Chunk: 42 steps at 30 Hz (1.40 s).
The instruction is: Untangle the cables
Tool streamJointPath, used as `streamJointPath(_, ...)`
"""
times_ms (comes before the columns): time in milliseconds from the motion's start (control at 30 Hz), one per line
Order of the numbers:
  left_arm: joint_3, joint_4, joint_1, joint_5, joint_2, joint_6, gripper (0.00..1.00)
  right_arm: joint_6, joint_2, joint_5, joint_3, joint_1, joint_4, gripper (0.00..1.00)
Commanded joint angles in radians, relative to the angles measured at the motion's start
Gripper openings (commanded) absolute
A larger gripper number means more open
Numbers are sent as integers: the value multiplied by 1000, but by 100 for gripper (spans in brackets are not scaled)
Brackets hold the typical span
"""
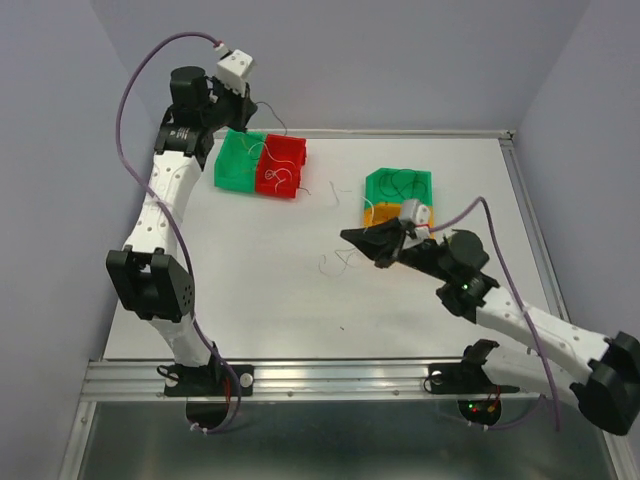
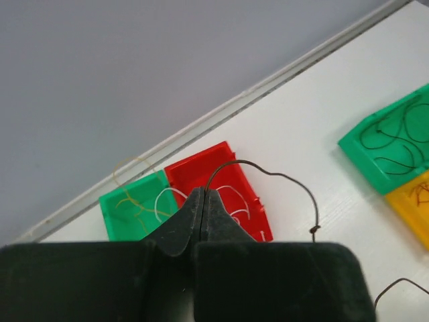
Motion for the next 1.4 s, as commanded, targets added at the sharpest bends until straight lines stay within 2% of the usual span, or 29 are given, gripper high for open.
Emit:
streamJointPath(0,38,123,150,132,46,-131,0,-14,-222,61,-114,1,-31,1)
streamJointPath(133,6,160,179,177,51,-151,0,24,-406,141,-166,-1,-128,1)
streamJointPath(267,-48,186,179,256,20,-160,0,47,-439,83,-119,-1,-232,1)
streamJointPath(467,-137,202,149,245,-55,-125,0,30,-218,52,-10,-1,-308,1)
streamJointPath(600,-224,237,120,211,-125,-124,0,33,-24,-13,88,1,-283,1)
streamJointPath(700,-298,326,109,185,-167,-137,0,39,53,-95,125,-1,-242,1)
streamJointPath(733,-319,349,107,184,-176,-142,0,36,75,-115,134,1,-234,7)
streamJointPath(767,-336,366,106,182,-185,-147,0,36,104,-141,159,-1,-231,21)
streamJointPath(800,-349,378,103,182,-198,-150,0,33,150,-174,171,1,-234,44)
streamJointPath(833,-365,390,97,185,-201,-153,0,35,170,-164,185,-1,-243,76)
streamJointPath(900,-382,389,87,188,-210,-147,0,58,198,-68,210,-1,-243,89)
streamJointPath(967,-399,389,71,185,-228,-134,0,67,208,15,223,-1,-245,89)
streamJointPath(1100,-447,371,-3,139,-265,-81,0,65,219,83,225,-1,-217,89)
streamJointPath(1300,-554,373,-149,63,-332,-45,0,131,221,293,187,1,-3,89)
streamJointPath(1367,-574,383,-167,61,-345,-54,0,165,242,334,190,1,25,89)
